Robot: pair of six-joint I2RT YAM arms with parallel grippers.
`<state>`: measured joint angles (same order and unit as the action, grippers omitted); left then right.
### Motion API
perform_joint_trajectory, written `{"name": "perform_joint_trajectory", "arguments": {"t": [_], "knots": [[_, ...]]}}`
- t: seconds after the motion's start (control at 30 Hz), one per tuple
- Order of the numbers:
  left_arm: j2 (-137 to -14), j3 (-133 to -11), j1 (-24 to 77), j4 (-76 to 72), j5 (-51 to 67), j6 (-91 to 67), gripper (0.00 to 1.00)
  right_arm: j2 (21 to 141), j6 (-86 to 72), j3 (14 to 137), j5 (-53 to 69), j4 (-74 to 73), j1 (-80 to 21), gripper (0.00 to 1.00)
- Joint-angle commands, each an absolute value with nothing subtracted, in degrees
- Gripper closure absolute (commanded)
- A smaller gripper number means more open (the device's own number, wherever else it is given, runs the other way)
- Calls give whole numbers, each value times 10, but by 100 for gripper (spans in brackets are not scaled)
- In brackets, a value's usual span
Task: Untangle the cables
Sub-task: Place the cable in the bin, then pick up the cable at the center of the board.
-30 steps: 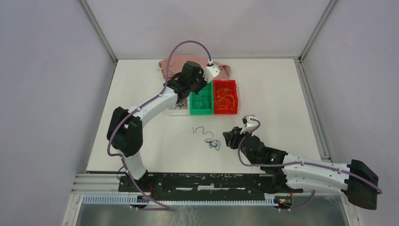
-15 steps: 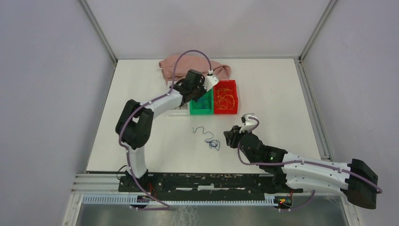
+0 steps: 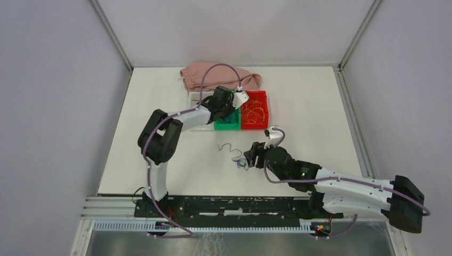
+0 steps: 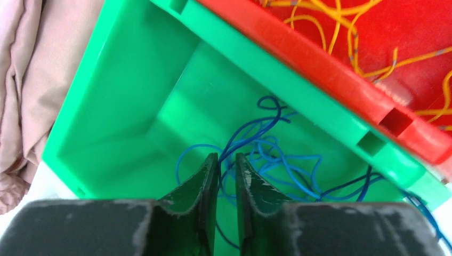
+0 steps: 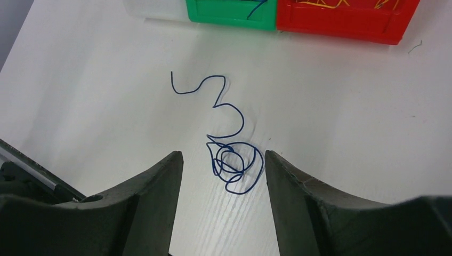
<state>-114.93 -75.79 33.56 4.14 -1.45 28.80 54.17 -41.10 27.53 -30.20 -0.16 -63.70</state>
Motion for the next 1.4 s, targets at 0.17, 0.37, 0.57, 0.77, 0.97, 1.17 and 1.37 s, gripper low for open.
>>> {"name": "perform_joint_trajectory", "arguments": {"t": [0.17,0.37,0.57,0.77,0.97,1.17,1.37], "knots": [[-1083,-853,338,134,40,255,42,583,-418,323,-244,-18,-631,27],[-1036,-915,332,226,68,242,9,645,-426,361,-207,-40,-628,26],[-991,-941,295,300,101,230,1,737,-423,416,-197,-83,-627,25],[-934,-933,223,356,120,203,1,831,-415,449,-211,-94,-627,33],[-834,-806,150,307,157,189,1,913,-387,481,-229,-91,-626,48],[-771,-730,80,288,195,197,0,896,-359,514,-212,-105,-622,94],[-773,-723,2,250,233,159,1,794,-306,630,-181,-193,-581,100]]}}
